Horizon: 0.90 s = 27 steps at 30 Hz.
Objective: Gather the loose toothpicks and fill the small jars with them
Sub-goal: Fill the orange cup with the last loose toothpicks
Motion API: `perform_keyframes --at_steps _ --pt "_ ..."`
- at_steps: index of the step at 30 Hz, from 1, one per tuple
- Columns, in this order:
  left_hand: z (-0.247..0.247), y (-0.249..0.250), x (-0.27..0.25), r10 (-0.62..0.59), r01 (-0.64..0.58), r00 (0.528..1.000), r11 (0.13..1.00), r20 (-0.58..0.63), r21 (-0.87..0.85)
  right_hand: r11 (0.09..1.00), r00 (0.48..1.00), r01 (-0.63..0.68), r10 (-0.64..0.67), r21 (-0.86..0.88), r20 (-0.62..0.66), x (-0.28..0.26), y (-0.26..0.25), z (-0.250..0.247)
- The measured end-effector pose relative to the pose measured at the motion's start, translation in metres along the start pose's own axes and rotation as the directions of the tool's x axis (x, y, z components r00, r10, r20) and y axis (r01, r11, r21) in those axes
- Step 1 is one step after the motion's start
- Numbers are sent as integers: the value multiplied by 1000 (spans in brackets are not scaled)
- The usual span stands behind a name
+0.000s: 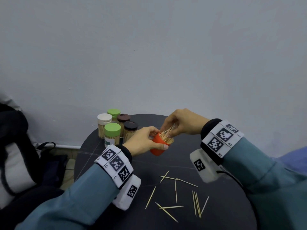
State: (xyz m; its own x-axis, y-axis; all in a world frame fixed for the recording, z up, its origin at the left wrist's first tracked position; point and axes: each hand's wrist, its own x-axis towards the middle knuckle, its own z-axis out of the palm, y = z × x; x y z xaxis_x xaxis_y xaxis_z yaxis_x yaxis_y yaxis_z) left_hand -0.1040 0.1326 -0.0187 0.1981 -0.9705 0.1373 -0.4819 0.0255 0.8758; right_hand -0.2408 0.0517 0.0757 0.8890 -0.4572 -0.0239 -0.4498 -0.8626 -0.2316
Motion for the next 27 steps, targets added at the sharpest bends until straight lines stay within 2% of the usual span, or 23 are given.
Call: perform_keyframes --at_steps 6,12,19,27 --pt "1 1 -1 0 0 1000 1000 19 24 998 990 -68 69 -16 121 5 -1 -9" --pt "2 2 -2 1 -2 1000 999 24 47 994 988 -105 106 -12 114 9 -4 -11" --pt "1 1 -2 -8 8 999 1000 37 5 997 995 -79 77 22 60 10 -7 -9" --pt "1 2 -1 -3 2 999 1000 37 18 997 997 -49 46 59 58 9 -2 -9"
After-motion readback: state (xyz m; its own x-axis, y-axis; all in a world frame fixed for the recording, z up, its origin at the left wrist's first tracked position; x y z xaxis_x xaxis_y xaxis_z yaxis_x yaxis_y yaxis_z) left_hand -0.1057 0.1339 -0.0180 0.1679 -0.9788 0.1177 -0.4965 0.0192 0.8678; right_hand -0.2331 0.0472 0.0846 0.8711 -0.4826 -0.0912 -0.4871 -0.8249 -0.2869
